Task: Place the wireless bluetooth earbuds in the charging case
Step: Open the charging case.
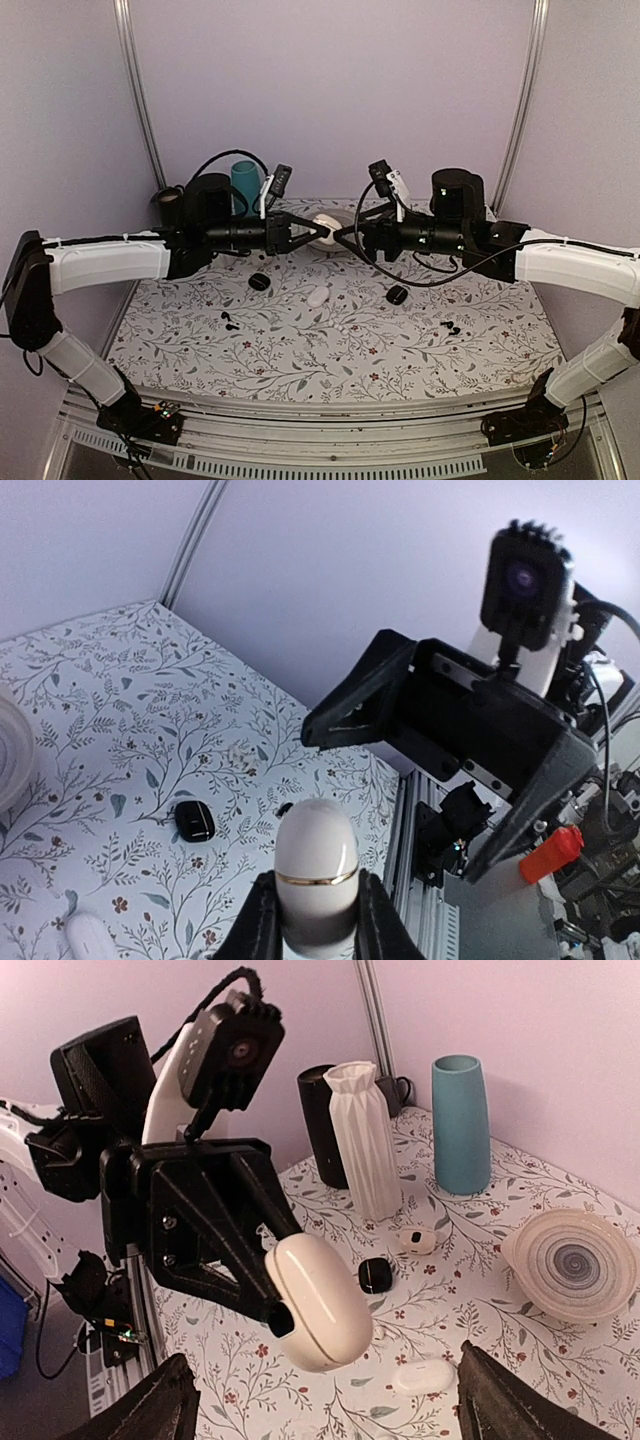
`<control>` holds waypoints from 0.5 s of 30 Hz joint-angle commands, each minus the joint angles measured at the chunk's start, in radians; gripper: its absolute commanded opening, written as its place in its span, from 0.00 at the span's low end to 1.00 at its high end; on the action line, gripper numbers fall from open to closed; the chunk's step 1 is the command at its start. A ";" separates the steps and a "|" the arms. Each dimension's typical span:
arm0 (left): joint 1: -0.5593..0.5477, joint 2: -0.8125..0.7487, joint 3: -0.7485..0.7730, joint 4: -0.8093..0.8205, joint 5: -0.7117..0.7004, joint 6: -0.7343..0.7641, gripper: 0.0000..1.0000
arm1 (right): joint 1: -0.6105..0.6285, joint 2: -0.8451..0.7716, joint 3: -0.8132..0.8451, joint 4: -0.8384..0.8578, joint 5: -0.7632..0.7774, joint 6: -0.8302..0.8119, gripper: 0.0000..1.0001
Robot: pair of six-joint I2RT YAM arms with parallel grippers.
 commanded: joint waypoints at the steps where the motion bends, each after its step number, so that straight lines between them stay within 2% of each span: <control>1: -0.002 -0.072 -0.022 0.092 0.095 0.091 0.00 | -0.014 -0.042 -0.025 0.105 -0.098 0.137 0.89; 5: -0.018 -0.107 -0.028 0.112 0.145 0.140 0.00 | -0.017 -0.052 -0.026 0.145 -0.150 0.191 0.86; 9: -0.040 -0.120 -0.027 0.124 0.177 0.161 0.00 | -0.017 -0.042 -0.023 0.187 -0.222 0.235 0.78; 15: -0.058 -0.132 -0.045 0.176 0.205 0.156 0.00 | -0.018 -0.035 -0.023 0.203 -0.243 0.278 0.73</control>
